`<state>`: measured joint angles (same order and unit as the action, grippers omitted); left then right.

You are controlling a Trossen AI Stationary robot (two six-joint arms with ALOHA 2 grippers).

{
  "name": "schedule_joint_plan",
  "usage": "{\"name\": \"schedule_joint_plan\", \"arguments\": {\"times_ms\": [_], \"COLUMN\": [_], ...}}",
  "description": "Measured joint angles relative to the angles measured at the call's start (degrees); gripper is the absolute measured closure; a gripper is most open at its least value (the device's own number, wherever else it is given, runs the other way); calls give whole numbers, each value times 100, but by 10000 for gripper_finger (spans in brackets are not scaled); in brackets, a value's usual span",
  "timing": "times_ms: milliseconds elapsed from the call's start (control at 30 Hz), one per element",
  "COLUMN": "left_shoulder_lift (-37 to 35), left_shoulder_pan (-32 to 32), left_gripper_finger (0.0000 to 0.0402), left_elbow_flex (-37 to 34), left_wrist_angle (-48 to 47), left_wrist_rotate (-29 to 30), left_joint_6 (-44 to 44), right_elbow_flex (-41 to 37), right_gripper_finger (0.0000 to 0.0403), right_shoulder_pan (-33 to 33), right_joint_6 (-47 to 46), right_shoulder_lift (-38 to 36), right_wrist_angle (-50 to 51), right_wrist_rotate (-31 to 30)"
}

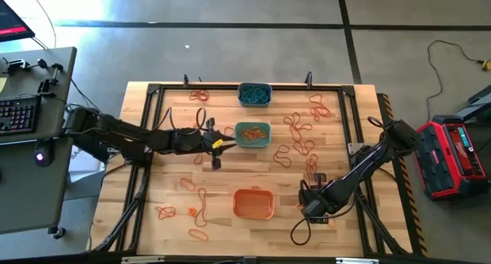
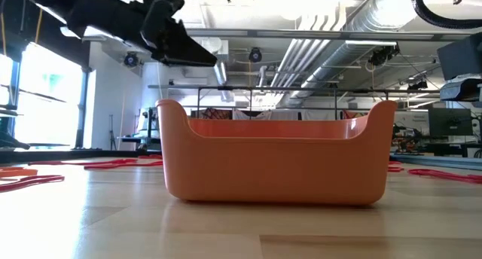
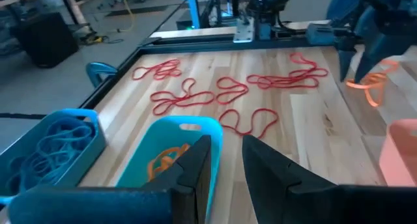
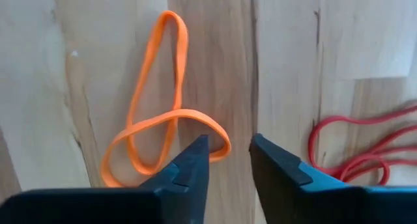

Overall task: Sort rubber bands into baskets
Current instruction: Put the orange rubber band into the green bin

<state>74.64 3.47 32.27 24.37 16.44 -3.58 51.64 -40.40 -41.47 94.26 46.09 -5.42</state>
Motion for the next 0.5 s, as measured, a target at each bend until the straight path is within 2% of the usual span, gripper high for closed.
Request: {"name": "schedule_joint_plan", "arguments": {"times_ms": [200,267,367,500], "left_shoulder_lift": [-160,-161,-158,-156], "left_shoulder_pan": [1,1,0,1], "left_gripper_finger": [323,323,323,323], "left_elbow_flex": [-206,-266,-375,-527], "left_wrist_angle": [100,126,260,454], "left_wrist_rotate": [91,97,97,97], "left_joint_6": [99,101,128,164], "right_elbow_flex": [0,0,0,0], "right_gripper_finger": [385,398,386,342], "right_shoulder_pan": [39,39,54,79], "right_joint_6": [104,104,92,0], "right_shoulder_lift": [0,0,0,0], "right_wrist_angle": [-51,-51,-47,-22], "right_wrist_rotate": [121,119,120,117]}}
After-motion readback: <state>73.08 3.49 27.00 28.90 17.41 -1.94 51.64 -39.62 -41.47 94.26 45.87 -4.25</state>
